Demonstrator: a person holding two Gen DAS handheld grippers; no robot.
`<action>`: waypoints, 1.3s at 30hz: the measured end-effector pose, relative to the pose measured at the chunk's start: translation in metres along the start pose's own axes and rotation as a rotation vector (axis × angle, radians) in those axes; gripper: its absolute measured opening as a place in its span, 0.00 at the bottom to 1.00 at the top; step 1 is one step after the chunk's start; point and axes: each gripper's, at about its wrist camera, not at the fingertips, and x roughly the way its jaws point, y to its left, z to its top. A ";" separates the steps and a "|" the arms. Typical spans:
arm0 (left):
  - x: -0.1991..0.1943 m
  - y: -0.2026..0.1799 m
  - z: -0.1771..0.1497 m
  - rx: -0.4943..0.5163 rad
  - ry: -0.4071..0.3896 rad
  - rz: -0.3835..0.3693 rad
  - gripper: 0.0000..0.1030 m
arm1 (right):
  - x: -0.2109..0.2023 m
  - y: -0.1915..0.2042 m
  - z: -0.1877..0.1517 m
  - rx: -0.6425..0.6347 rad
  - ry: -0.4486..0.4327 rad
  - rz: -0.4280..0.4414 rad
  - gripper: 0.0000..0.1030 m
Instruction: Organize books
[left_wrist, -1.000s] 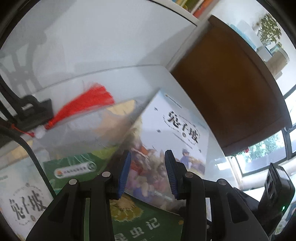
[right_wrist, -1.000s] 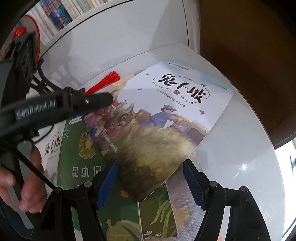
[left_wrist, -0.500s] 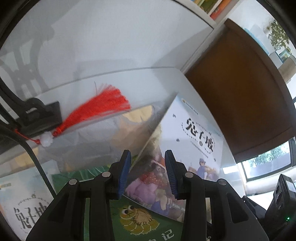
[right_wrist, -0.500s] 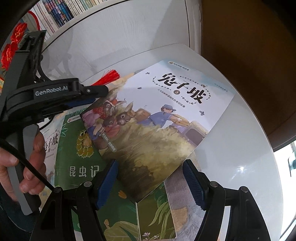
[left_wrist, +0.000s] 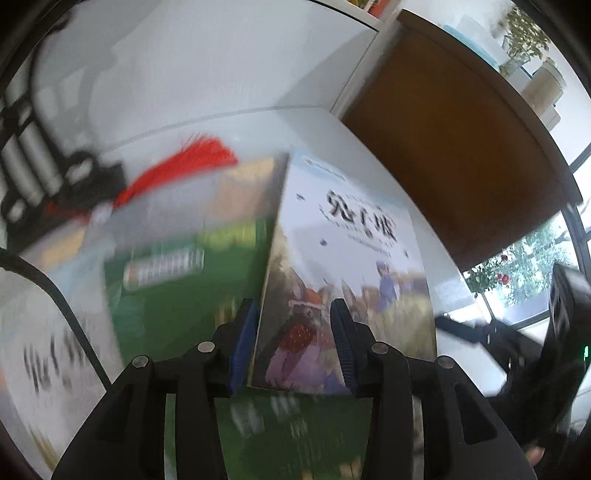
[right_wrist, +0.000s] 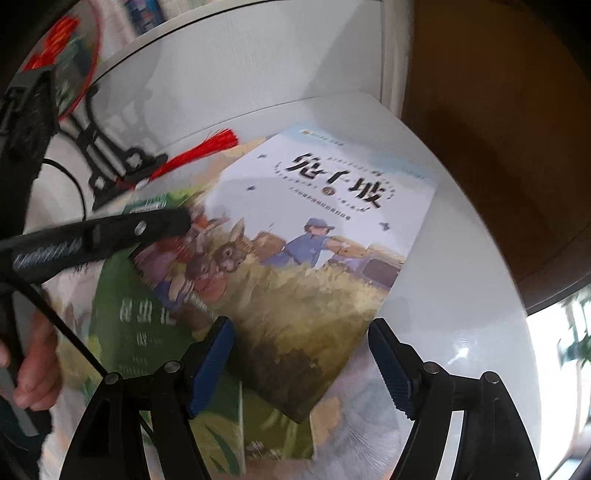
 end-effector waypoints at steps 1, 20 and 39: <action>-0.006 -0.001 -0.013 -0.017 0.004 0.003 0.36 | -0.002 0.003 -0.004 -0.029 0.003 -0.002 0.73; -0.095 -0.007 -0.240 -0.389 0.099 -0.046 0.36 | -0.066 0.064 -0.180 -0.299 0.180 0.141 0.73; -0.094 -0.031 -0.236 -0.305 0.020 0.150 0.36 | -0.071 0.058 -0.195 -0.178 0.073 0.188 0.59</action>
